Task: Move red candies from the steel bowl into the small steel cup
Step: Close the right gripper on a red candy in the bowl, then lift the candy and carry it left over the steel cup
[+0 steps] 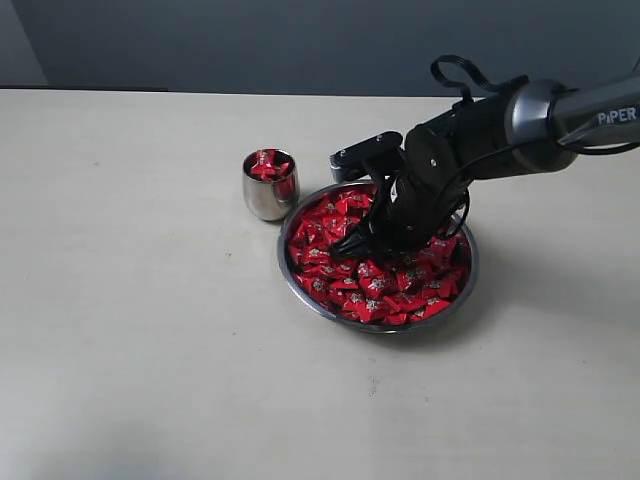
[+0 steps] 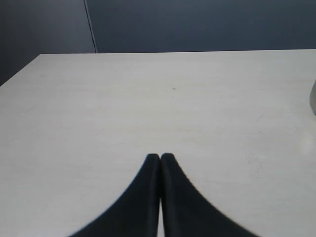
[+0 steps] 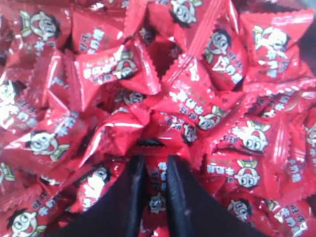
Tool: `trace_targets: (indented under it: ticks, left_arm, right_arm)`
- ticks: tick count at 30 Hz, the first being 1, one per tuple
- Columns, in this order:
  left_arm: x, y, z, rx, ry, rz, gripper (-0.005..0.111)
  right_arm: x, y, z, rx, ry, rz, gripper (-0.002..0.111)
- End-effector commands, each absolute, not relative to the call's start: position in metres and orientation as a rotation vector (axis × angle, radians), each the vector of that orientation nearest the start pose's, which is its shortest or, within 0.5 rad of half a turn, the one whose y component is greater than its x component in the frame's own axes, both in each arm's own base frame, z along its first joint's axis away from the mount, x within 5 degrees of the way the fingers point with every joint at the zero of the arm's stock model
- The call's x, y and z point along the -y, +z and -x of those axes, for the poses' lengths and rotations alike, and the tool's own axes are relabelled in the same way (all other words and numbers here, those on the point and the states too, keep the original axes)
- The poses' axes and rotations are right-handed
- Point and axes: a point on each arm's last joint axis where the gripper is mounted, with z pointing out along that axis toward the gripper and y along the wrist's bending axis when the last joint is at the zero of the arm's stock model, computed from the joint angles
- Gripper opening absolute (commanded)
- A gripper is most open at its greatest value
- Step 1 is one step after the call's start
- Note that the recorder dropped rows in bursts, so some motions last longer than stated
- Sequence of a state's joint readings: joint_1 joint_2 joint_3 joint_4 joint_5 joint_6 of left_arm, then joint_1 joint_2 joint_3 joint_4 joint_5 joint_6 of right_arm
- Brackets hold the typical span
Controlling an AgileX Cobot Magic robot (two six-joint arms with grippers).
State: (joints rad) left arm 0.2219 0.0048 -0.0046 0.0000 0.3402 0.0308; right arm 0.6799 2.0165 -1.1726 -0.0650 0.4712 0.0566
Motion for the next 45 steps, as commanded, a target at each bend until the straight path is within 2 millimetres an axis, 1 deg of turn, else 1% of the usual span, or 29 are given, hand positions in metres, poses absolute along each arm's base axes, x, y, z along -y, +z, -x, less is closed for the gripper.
trace_targets:
  ticks: [1,3,6,14,19,28,31,34,38,45]
  left_arm:
    - [-0.011,0.183,-0.053,-1.808,0.169,0.174,0.0]
    - [-0.011,0.183,-0.053,-1.808,0.169,0.174,0.0]
    - [-0.011,0.183,-0.053,-1.808,0.169,0.174,0.0]
    - [-0.011,0.183,-0.053,-1.808,0.169,0.174,0.0]
    - [-0.011,0.183,-0.053,-1.808,0.169,0.174,0.0]
    - [-0.011,0.183,-0.053,-1.808,0.169,0.174,0.0]
    - [-0.011,0.183,-0.053,-1.808,0.169,0.174,0.0]
    - [-0.011,0.183,-0.053,-1.808,0.169,0.174,0.0]
    - [-0.011,0.183,-0.053,-1.808,0.169,0.174,0.0]
    - [-0.011,0.183,-0.053,-1.808,0.169,0.174,0.0]
  right_arm:
    - [-0.238,0.118,-0.302,-2.646,0.105,0.943,-0.001]
    - [-0.237,0.119,-0.301,-2.652,0.102,0.945,-0.001]
    - [-0.237,0.126,-0.302,-2.66,0.095,0.945,-0.001]
    - [-0.238,0.161,-0.307,-2.628,0.066,0.956,-0.001]
    - [-0.24,0.176,-0.309,-2.613,0.07,0.945,-0.001]
    - [-0.241,0.185,-0.313,-2.565,0.071,0.946,-0.001]
    - [-0.244,0.193,-0.316,-2.54,0.083,0.936,-0.001]
    - [-0.25,0.205,-0.323,-2.502,0.105,0.915,-0.001]
    - [-0.258,0.222,-0.33,-2.438,0.162,0.871,-0.001]
    - [-0.27,0.242,-0.339,-2.323,0.265,0.802,-0.001]
